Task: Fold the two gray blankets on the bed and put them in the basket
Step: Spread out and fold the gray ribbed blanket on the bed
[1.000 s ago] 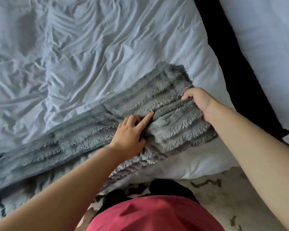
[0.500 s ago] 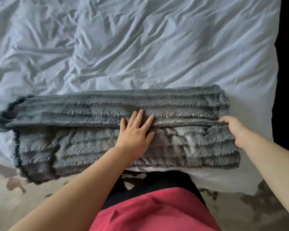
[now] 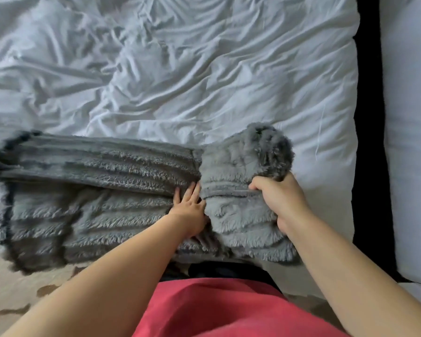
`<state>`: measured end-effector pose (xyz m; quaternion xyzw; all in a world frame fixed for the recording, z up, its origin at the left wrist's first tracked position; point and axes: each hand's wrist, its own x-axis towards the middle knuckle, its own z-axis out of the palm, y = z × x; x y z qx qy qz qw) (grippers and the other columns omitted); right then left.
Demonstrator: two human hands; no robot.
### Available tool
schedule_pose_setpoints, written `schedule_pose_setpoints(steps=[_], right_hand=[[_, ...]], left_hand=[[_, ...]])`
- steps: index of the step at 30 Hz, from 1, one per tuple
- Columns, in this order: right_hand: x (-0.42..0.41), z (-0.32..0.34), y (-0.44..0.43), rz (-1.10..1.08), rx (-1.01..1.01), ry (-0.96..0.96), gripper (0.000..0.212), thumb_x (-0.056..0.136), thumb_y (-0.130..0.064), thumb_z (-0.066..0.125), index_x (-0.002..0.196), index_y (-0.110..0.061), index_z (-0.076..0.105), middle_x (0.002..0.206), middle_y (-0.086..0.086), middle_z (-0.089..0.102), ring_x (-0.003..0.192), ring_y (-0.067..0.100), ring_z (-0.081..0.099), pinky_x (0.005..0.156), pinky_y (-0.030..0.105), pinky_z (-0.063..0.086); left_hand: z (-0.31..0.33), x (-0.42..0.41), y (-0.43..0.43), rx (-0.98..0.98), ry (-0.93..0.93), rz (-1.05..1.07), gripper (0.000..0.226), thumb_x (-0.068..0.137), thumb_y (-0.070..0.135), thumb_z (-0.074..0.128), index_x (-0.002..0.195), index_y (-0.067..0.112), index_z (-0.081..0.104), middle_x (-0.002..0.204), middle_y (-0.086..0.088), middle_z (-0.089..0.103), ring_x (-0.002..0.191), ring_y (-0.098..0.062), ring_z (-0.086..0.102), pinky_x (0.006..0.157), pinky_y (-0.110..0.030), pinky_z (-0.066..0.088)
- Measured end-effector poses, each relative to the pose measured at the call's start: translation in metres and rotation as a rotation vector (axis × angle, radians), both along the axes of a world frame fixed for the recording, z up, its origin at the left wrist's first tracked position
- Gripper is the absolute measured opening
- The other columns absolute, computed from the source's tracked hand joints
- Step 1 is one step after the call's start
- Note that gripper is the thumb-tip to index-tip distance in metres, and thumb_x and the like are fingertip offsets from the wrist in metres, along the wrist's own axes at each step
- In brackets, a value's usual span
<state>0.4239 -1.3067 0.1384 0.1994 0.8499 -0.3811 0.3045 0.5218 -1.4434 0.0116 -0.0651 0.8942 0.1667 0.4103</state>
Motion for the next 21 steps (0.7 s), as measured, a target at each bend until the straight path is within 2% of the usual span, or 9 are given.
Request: schedule_pose_setpoints(steps=[2,3,5,6,7,10,14,18,21], right_hand=[[0.018,0.005,-0.033,0.122,0.125,0.09,0.052,0.06,-0.036,0.066,0.109,-0.025,0.052,0.09,-0.004,0.061,0.081,0.021,0.058,0.067,0.032,0.047],[0.026,0.007,-0.05,0.18,0.185,0.119,0.054,0.063,-0.039,0.065,0.113,-0.024,0.049,0.093,-0.003,0.062,0.084,0.024,0.059,0.071,0.034,0.05],[0.039,0.009,-0.08,0.297,0.288,0.151,0.062,0.068,-0.042,0.063,0.122,-0.019,0.043,0.106,0.004,0.061,0.093,0.03,0.06,0.08,0.041,0.053],[0.045,0.01,-0.093,0.351,0.33,0.157,0.067,0.07,-0.044,0.062,0.126,-0.018,0.039,0.113,0.007,0.059,0.098,0.032,0.06,0.084,0.043,0.053],[0.051,0.011,-0.106,0.392,0.365,0.151,0.072,0.072,-0.046,0.062,0.131,-0.016,0.034,0.12,0.009,0.056,0.103,0.034,0.058,0.086,0.044,0.052],[0.071,0.009,-0.138,0.452,0.427,0.079,0.081,0.075,-0.049,0.063,0.137,-0.014,0.025,0.133,0.012,0.046,0.116,0.036,0.052,0.091,0.042,0.047],[0.098,-0.001,-0.172,0.502,0.449,-0.036,0.081,0.077,-0.049,0.062,0.139,-0.014,0.023,0.138,0.013,0.038,0.122,0.036,0.046,0.096,0.043,0.044],[0.105,-0.009,-0.184,0.501,0.432,-0.082,0.079,0.076,-0.05,0.061,0.139,-0.015,0.026,0.138,0.013,0.04,0.12,0.036,0.046,0.094,0.043,0.047],[0.098,-0.008,-0.178,0.477,0.374,-0.121,0.084,0.076,-0.046,0.062,0.144,-0.017,0.022,0.139,0.013,0.041,0.117,0.035,0.048,0.091,0.043,0.05]], left_hand=[[0.008,0.0,-0.008,0.07,0.025,0.074,0.06,0.095,0.021,0.043,0.15,0.009,0.023,0.16,-0.011,0.0,0.147,-0.027,-0.006,0.116,-0.053,-0.008],[0.014,0.002,-0.014,0.132,0.062,0.142,0.052,0.094,0.017,0.045,0.144,0.007,0.036,0.157,-0.013,0.021,0.146,-0.029,0.012,0.117,-0.047,0.004],[0.026,0.011,-0.032,0.278,0.166,0.401,0.027,0.093,0.01,0.044,0.113,0.007,0.063,0.131,-0.015,0.056,0.125,-0.031,0.048,0.097,-0.032,0.037],[0.031,0.019,-0.045,0.326,0.206,0.582,0.023,0.091,0.007,0.044,0.099,0.007,0.065,0.118,-0.014,0.063,0.111,-0.029,0.057,0.083,-0.027,0.041],[0.037,0.028,-0.058,0.362,0.241,0.777,0.024,0.09,0.007,0.044,0.1,0.008,0.065,0.112,-0.01,0.066,0.102,-0.025,0.06,0.077,-0.026,0.043],[0.052,0.056,-0.094,0.482,0.317,1.225,0.036,0.094,0.023,0.047,0.129,0.023,0.054,0.119,0.0,0.063,0.1,-0.017,0.06,0.084,-0.031,0.048],[0.073,0.067,-0.133,0.511,0.387,1.187,0.044,0.095,0.037,0.048,0.138,0.028,0.046,0.132,0.001,0.056,0.108,-0.014,0.055,0.085,-0.027,0.04],[0.09,0.06,-0.157,0.17,0.612,1.026,0.037,0.092,0.031,0.051,0.128,0.023,0.053,0.129,-0.004,0.043,0.093,-0.02,0.059,0.076,-0.029,0.047],[0.094,0.04,-0.17,0.171,0.792,0.952,0.051,0.088,0.031,0.056,0.137,0.021,0.042,0.134,-0.007,0.038,0.12,-0.026,0.043,0.096,-0.033,0.039]])
